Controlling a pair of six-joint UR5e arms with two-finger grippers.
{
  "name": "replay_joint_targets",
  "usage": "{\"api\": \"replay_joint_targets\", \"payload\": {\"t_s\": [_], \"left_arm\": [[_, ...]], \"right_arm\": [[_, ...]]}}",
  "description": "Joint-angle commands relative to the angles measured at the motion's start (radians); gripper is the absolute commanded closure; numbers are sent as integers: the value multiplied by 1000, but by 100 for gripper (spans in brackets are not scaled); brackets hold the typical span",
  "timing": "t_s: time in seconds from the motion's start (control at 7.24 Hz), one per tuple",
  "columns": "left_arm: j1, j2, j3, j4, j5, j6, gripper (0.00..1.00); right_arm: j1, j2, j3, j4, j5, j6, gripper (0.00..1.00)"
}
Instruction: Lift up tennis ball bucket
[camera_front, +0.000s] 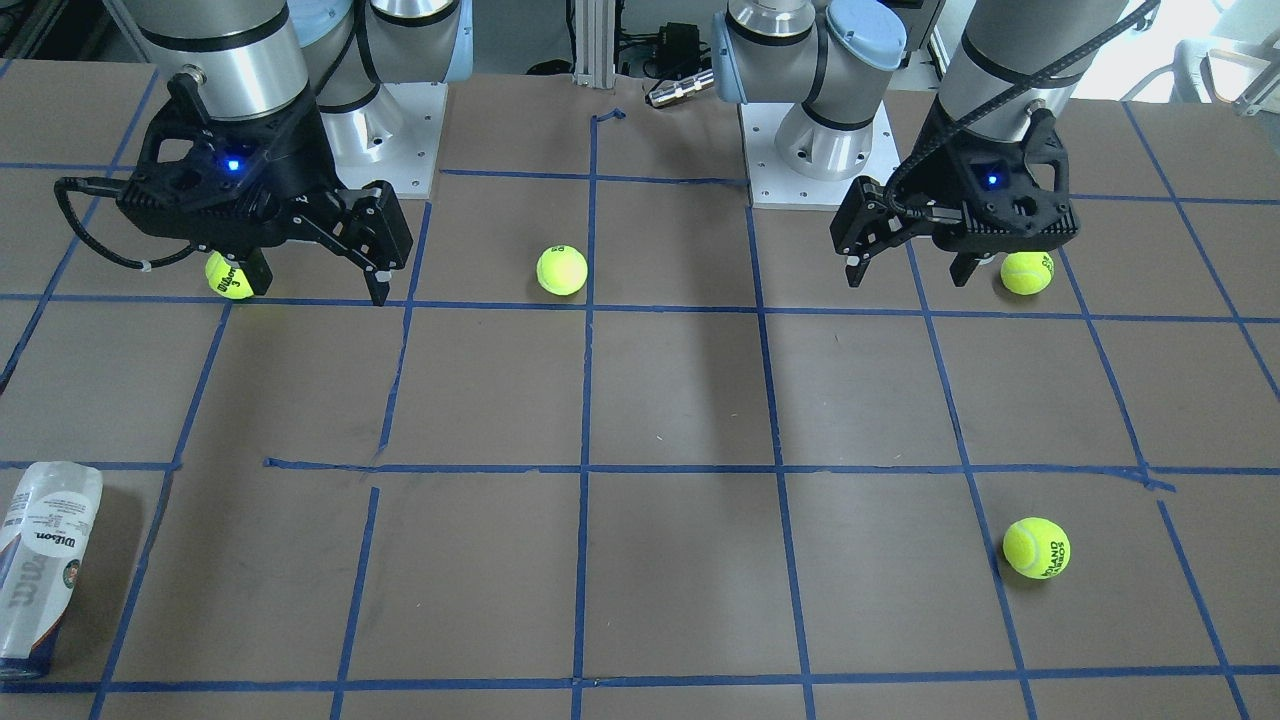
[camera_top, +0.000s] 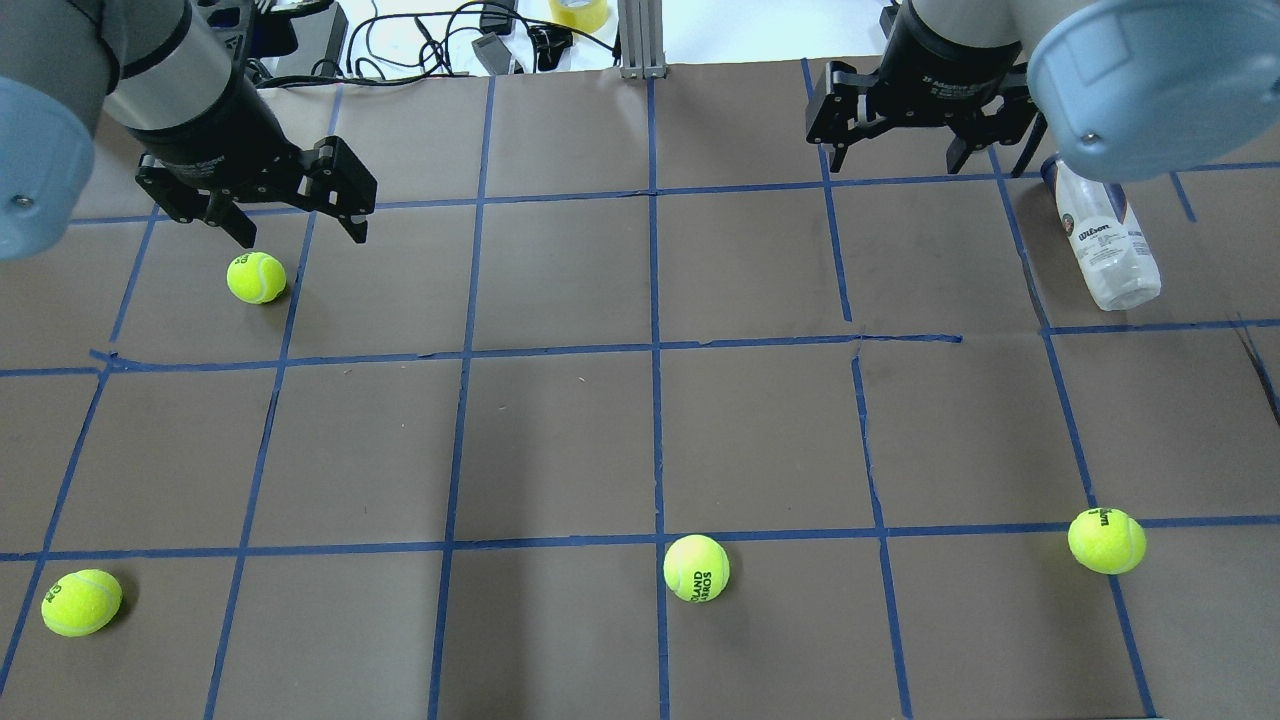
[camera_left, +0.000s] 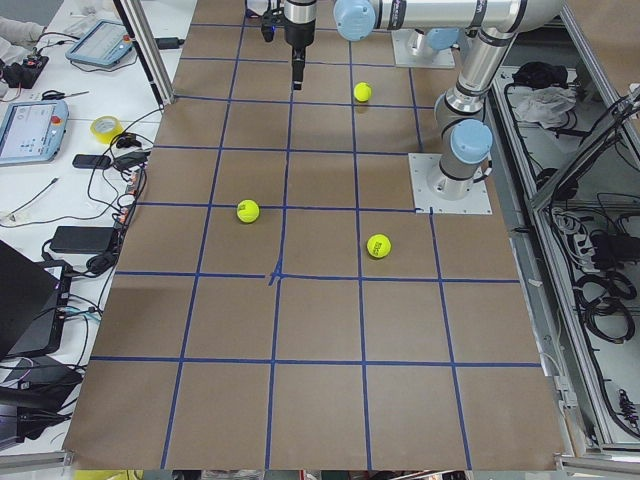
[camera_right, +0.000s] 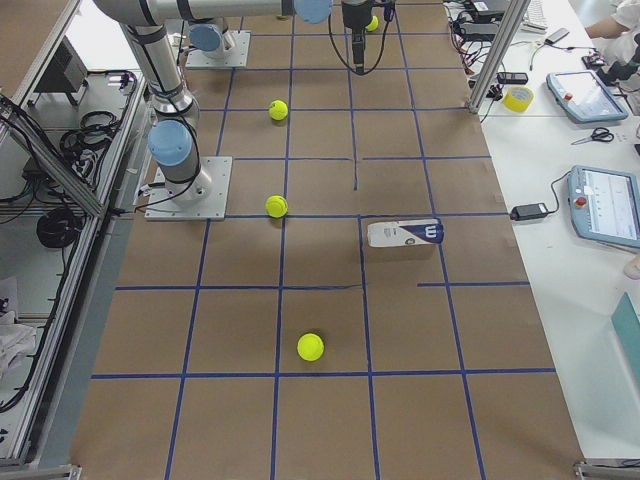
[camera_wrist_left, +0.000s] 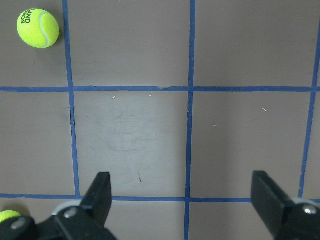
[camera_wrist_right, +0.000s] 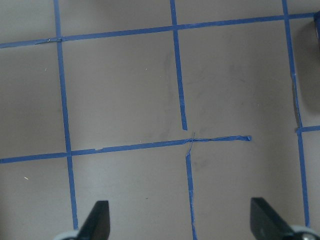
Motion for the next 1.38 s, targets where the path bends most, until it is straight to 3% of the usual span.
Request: {"api": "replay_joint_targets", "payload": {"t_s": [0.0,1.24], "left_arm": [[0,0,0,1,2,0,0],[3,-2,-3,10,0,-2,0]], "right_arm": [[-2,0,0,0,-6,-1,0],[-5,5,-5,17,-14,19,0]]}}
